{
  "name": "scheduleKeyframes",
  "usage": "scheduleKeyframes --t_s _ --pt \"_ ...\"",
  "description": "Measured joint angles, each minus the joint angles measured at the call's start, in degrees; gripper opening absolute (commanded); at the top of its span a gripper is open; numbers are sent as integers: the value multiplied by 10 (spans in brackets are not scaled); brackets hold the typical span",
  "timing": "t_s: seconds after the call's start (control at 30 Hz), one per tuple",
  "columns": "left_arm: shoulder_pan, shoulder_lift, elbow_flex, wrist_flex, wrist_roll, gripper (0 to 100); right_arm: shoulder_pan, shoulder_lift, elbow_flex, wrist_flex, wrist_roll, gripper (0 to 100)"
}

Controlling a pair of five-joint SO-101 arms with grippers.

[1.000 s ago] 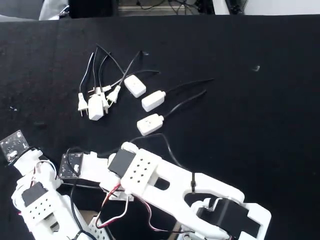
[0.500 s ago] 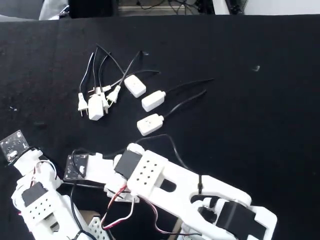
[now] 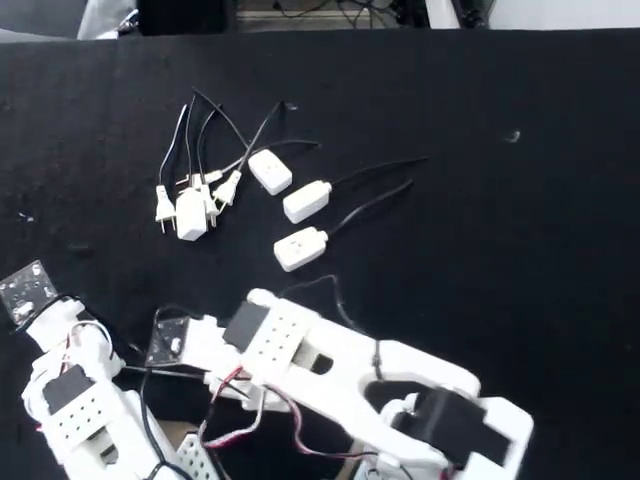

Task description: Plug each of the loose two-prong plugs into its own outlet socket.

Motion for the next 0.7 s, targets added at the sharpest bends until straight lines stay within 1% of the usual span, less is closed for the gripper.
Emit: scheduleKeyframes --t_s 0.23,0.33,0.4,0.5,0.6,0.7 --pt "0 0 0 0 0 33 1 9 -17 5 2 11" --pt "0 0 0 0 0 33 23 9 -17 11 2 15" --pt "0 0 0 0 0 33 44 3 -17 12 2 51" --pt "0 0 0 0 0 33 71 -40 -17 20 2 108" --pt "0 0 0 0 0 33 76 -113 5 23 2 112" --pt "0 0 0 0 0 33 75 -180 70 19 2 113"
